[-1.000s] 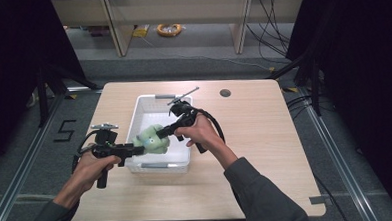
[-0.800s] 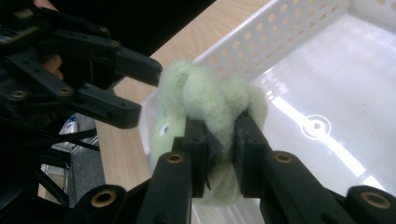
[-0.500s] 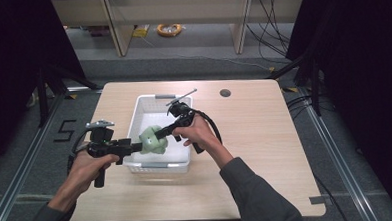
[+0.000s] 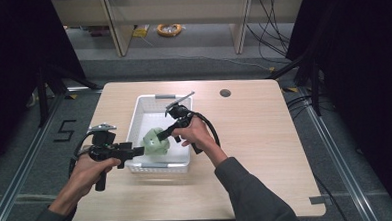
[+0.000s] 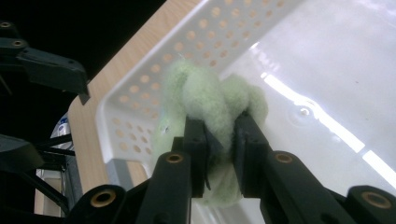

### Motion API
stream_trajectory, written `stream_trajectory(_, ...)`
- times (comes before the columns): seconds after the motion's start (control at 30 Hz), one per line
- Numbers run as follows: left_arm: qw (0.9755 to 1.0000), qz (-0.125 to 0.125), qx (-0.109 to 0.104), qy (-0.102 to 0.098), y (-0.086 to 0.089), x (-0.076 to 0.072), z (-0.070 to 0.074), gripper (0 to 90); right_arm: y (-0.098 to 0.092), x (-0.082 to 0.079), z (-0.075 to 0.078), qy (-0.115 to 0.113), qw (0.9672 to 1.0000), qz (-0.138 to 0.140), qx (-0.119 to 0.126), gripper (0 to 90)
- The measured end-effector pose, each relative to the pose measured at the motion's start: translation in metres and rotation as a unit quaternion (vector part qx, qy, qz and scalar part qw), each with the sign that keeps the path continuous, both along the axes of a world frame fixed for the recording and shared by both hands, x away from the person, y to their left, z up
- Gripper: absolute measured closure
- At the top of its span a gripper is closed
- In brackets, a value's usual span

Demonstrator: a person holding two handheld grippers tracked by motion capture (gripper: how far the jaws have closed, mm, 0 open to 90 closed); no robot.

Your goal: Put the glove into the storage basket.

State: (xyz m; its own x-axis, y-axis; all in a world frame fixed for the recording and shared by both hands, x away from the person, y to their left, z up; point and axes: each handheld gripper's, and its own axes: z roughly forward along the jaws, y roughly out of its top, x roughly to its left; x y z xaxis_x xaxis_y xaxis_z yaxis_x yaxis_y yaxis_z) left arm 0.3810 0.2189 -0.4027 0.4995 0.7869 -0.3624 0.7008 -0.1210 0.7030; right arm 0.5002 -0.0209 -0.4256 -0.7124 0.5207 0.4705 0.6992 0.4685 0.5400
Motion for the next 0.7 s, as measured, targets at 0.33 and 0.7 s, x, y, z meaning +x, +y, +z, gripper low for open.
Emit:
stream_trajectory(0.33, 1.0, 0.002, -0.001, 0.003, -0.003, 0.0, -0.003, 36.6, -0.008, 0.007, -0.007, -0.003, 0.9984, -0.023, -0.051, 76.4)
stream_trajectory(0.7, 0.9997, -0.018, 0.012, 0.012, -0.005, 0.0, -0.006, 36.3, -0.012, 0.014, -0.014, -0.018, 0.9924, -0.041, -0.114, 70.4)
